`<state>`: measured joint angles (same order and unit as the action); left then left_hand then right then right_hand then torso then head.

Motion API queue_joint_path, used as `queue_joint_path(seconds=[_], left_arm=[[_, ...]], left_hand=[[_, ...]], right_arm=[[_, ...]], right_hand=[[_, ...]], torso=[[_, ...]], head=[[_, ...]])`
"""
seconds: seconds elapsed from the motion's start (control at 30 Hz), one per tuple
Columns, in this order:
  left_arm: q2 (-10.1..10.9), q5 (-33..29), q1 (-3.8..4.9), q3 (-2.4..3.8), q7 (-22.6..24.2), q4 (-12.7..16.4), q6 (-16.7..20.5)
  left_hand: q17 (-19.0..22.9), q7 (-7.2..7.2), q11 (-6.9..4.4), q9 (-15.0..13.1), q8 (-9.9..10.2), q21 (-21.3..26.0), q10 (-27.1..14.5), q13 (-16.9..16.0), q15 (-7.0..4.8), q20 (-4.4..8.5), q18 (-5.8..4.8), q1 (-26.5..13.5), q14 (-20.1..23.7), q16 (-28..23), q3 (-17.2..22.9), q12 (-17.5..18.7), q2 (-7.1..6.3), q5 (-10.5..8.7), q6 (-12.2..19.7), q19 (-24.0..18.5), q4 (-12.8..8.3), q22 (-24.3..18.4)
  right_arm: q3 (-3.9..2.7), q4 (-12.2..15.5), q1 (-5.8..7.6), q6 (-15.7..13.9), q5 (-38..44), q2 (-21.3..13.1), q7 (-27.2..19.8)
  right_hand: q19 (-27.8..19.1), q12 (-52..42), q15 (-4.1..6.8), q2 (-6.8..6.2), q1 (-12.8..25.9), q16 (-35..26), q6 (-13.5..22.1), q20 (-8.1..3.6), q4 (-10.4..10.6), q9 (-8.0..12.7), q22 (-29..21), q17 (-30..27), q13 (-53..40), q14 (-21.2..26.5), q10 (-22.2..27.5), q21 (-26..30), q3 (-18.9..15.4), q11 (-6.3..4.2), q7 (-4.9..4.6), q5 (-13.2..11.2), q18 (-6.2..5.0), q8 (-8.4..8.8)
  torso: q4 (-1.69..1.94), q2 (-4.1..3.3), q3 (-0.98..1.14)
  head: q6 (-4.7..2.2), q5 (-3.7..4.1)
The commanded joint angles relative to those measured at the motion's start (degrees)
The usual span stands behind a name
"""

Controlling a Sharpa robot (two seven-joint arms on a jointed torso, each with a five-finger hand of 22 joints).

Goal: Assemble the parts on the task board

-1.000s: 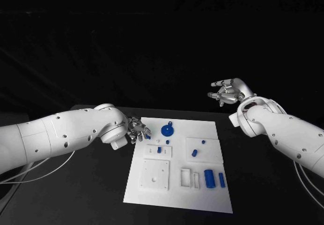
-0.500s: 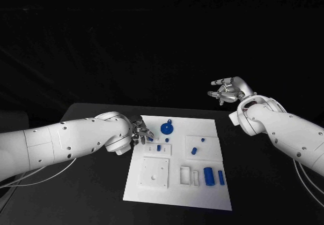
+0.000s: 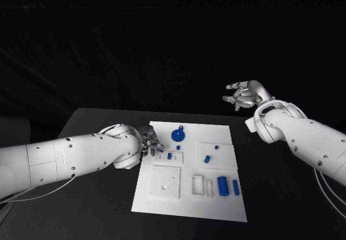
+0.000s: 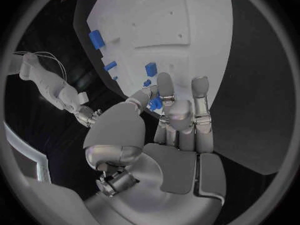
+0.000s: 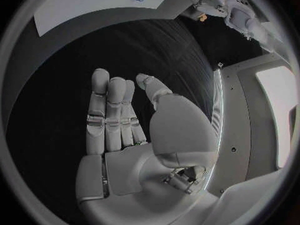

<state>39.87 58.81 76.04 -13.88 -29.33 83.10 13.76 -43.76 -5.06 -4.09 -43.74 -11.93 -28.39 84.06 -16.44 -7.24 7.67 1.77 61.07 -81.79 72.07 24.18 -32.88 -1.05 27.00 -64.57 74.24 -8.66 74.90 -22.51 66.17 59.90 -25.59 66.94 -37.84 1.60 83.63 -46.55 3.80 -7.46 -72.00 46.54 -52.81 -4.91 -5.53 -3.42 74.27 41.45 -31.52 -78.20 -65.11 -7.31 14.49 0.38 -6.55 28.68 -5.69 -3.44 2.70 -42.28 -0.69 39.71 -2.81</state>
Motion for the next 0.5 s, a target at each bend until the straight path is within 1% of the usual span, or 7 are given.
queue_joint_path(seconds=[0.03,0.33,0.4,0.47,0.5], left_arm=[[0.2,2.4,-0.48,0.02,-0.1,0.6,1.8],[0.7,2.6,-1.9,0.02,-0.3,1.0,2.0],[0.8,2.5,-2.09,0.02,-0.3,0.9,2.0],[0.7,2.4,-2.26,0.02,-0.3,0.9,2.0],[0.7,2.4,-2.32,0.02,-0.3,0.8,2.0]], left_hand=[[0.0,6.25,-0.27,0.0,0.3,-0.4,2.8,0.0,0.16,-0.38,1.16,0.6,-0.4,0.2,2.0,-0.2,0.18,-0.06,-6.7,-0.2,-1.7,1.0],[0.0,6.25,-0.26,0.1,0.5,-0.4,2.8,0.0,0.2,-0.47,1.25,0.6,-0.4,0.2,2.0,-0.3,0.11,-0.02,-6.8,-0.2,-1.6,1.0],[0.0,6.25,-0.26,0.1,0.5,-0.4,2.8,0.0,0.2,-0.47,1.25,0.6,-0.4,0.2,2.0,-0.3,0.11,-0.02,-6.8,-0.2,-1.6,1.0],[0.0,6.25,-0.26,0.1,0.5,-0.4,2.8,0.0,0.2,-0.47,1.25,0.6,-0.4,0.2,2.0,-0.3,0.11,-0.02,-6.8,-0.2,-1.6,1.0],[0.0,6.25,-0.26,0.1,0.5,-0.4,2.8,0.0,0.2,-0.47,1.25,0.6,-0.4,0.2,2.0,-0.3,0.11,-0.02,-6.8,-0.2,-1.6,1.0]], right_arm=[[-0.02,0.1,-0.05,0.6,0.2,-0.1,-0.3],[-0.02,0.1,-0.13,0.9,0.2,-0.1,-0.3],[-0.02,0.1,-0.16,0.9,0.2,-0.2,-0.3],[-0.02,0.1,-0.18,0.9,0.2,-0.2,-0.3],[-0.02,0.1,-0.19,1.0,0.2,-0.2,-0.3]], right_hand=[[2.1,-0.2,-0.13,-0.28,0.0,-0.1,-0.9,0.19,0.2,0.0,0.0,0.0,0.1,0.4,0.5,0.3,0.0,-0.25,-0.49,0.3,-0.43,0.04],[2.1,-0.2,-0.13,-0.31,-0.1,-0.1,-0.9,0.19,0.2,0.0,0.0,-0.1,0.1,0.4,0.5,0.4,0.0,-0.25,-0.49,0.4,-0.43,0.03],[2.1,-0.2,-0.13,-0.31,-0.1,-0.1,-0.9,0.19,0.2,0.0,0.0,-0.1,0.1,0.4,0.5,0.4,0.0,-0.25,-0.49,0.4,-0.43,0.03],[2.1,-0.2,-0.13,-0.31,-0.1,-0.1,-0.9,0.19,0.2,0.0,0.0,-0.1,0.1,0.4,0.5,0.4,0.0,-0.25,-0.49,0.4,-0.43,0.03],[2.1,-0.2,-0.14,-0.3,-0.1,-0.1,-0.9,0.19,0.2,0.0,0.0,-0.1,0.1,0.4,0.5,0.4,0.0,-0.25,-0.49,0.4,-0.43,0.04]], torso=[[-0.02,-0.03,0.02],[-0.01,0.01,-0.03],[-0.01,-0.01,-0.05],[-0.06,-0.04,-0.01],[-0.05,-0.04,-0.03]], head=[[0.11,-0.02],[0.43,-0.05],[0.47,-0.04],[0.44,-0.08],[0.43,-0.07]])
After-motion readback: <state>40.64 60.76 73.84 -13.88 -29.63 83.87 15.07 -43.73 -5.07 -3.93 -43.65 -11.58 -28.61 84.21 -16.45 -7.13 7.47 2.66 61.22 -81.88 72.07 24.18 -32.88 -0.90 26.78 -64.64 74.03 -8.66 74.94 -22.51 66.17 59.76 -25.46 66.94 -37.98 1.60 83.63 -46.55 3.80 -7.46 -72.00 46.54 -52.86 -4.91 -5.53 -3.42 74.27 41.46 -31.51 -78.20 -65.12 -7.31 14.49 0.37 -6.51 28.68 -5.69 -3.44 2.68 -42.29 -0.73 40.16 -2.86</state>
